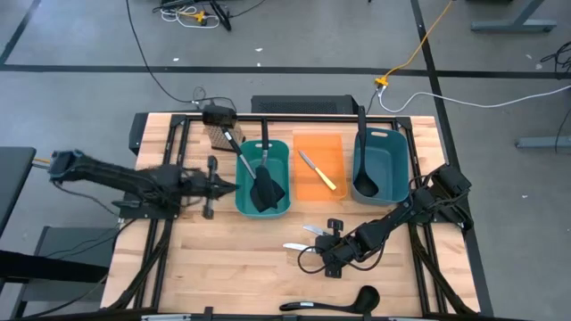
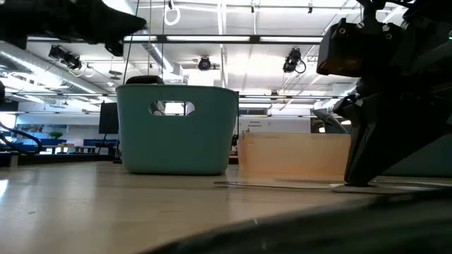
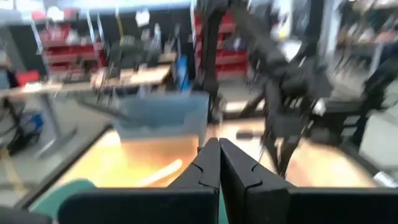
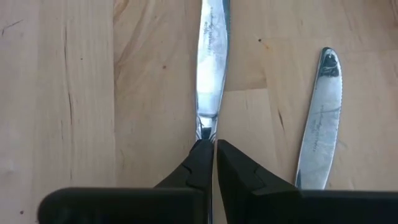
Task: Pick & Place Kitchen Items
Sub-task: Put the bottom silver table knife into the orange bin
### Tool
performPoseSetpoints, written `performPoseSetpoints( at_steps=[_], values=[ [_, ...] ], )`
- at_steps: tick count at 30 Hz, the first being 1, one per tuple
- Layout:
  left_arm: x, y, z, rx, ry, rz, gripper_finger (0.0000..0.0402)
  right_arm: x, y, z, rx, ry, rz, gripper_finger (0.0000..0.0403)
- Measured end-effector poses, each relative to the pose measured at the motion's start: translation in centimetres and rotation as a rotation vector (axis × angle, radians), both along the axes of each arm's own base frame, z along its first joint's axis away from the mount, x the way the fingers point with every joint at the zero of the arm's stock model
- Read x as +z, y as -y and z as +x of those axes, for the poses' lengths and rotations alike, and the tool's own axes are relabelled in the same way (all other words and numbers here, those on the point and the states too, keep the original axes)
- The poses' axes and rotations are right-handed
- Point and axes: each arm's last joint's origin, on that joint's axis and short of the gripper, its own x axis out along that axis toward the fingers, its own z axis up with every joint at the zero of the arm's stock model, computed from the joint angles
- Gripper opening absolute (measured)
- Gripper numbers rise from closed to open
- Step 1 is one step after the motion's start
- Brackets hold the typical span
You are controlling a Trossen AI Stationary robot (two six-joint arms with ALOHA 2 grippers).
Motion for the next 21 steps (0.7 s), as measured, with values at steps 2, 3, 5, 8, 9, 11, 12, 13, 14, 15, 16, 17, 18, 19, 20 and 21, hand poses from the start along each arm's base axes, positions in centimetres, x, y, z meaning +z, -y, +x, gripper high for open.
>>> performPoseSetpoints(
  at_steps=[2, 3, 5, 8, 9, 11, 12, 13, 14, 15, 16, 17, 18, 19, 20, 21],
  values=[
    [-0.1, 1.0, 1.4, 0.022, -0.070, 0.016, 0.0001, 0.0, 0.0, 0.0, 0.000, 0.001, -0.001, 0.0032],
    [0.0, 1.5, 2.2, 0.024, -0.096, 0.028, 0.0001, 0.0, 0.0, 0.0, 0.000, 0.000, -0.001, 0.0032],
    [0.1, 2.8, 3.7, 0.020, -0.139, 0.057, 0.0001, 0.0, 0.0, 0.0, 0.006, 0.000, -0.002, 0.0031],
    [0.0, 4.9, 5.8, 0.025, -0.198, 0.091, 0.0001, 0.0, -0.1, 0.0, 0.052, -0.006, -0.011, 0.0031],
    [0.0, 5.7, 6.4, 0.028, -0.211, 0.102, 0.0001, 0.0, -0.2, 0.0, 0.068, -0.011, -0.006, 0.0031],
    [-0.1, 7.2, 7.4, 0.037, -0.232, 0.124, 0.0001, 0.0, -0.4, -0.1, 0.099, -0.017, 0.002, 0.0031],
    [-0.2, 8.0, 7.8, 0.036, -0.243, 0.135, 0.0001, 0.0, -0.5, -0.2, 0.112, -0.017, 0.001, 0.0031],
    [-0.3, 8.7, 8.2, 0.032, -0.250, 0.138, 0.0001, 0.1, -0.6, -0.2, 0.121, -0.018, -0.003, 0.0031],
    [-0.4, 9.4, 8.6, 0.025, -0.257, 0.134, 0.0001, 0.1, -0.7, -0.3, 0.129, -0.017, -0.005, 0.0031],
    [-0.6, 10.1, 9.0, 0.016, -0.265, 0.128, 0.0001, 0.1, -0.7, -0.3, 0.136, -0.016, -0.006, 0.0031],
    [-0.8, 10.8, 9.3, 0.007, -0.276, 0.124, 0.0001, 0.1, -0.8, -0.3, 0.143, -0.013, -0.007, 0.0031],
    [-1.0, 11.5, 9.6, 0.001, -0.288, 0.125, 0.0001, 0.1, -0.8, -0.2, 0.150, -0.006, -0.007, 0.0031],
    [-1.3, 12.1, 9.9, -0.003, -0.299, 0.124, 0.0001, 0.2, -0.9, -0.1, 0.157, 0.006, -0.007, 0.0031],
    [-1.6, 12.8, 10.1, -0.005, -0.314, 0.125, 0.0001, 0.2, -0.9, 0.0, 0.162, 0.019, -0.003, 0.0031],
    [-2.0, 13.3, 10.4, -0.007, -0.327, 0.123, 0.0001, 0.3, -1.0, 0.1, 0.164, 0.031, 0.001, 0.0031],
    [-2.4, 13.8, 10.6, -0.007, -0.346, 0.123, 0.0001, 0.3, -1.0, 0.1, 0.170, 0.041, 0.001, 0.0031]
  ],
)
